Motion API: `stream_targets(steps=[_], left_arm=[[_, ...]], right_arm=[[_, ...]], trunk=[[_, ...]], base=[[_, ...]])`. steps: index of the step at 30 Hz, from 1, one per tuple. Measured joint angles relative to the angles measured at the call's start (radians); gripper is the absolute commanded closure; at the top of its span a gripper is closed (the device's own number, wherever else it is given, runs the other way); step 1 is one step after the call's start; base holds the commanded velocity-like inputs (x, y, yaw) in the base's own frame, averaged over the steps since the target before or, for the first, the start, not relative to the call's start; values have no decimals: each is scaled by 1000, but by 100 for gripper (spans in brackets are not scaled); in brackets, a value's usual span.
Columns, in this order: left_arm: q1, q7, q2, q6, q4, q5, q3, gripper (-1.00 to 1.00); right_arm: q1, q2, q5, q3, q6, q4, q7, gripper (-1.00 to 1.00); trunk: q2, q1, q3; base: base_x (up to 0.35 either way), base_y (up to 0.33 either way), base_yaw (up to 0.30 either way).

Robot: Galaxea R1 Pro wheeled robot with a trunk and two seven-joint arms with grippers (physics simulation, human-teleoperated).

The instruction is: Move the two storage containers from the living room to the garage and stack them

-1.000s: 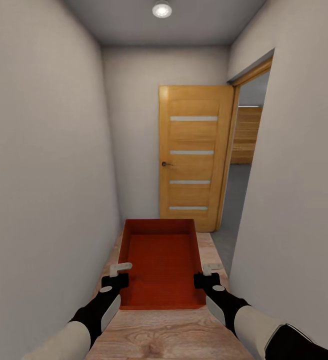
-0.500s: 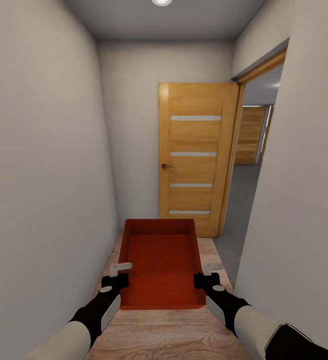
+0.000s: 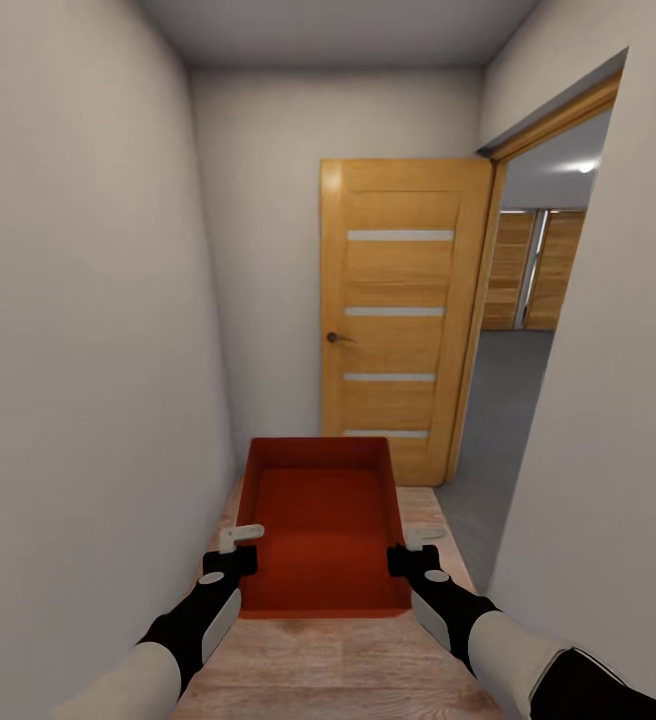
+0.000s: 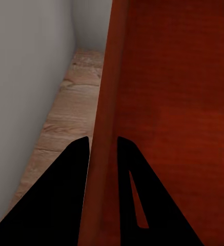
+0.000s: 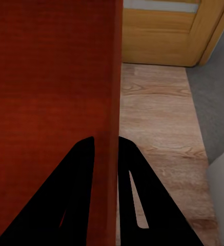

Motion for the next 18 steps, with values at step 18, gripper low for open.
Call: stream_targets(steps=[18], left_arm=[[0, 1, -1, 0, 3, 0, 0, 100]], right_arm=[[0, 0, -3, 1, 0, 4, 4, 100]], trunk=[[0, 0, 0]], base=[[322, 59, 0]])
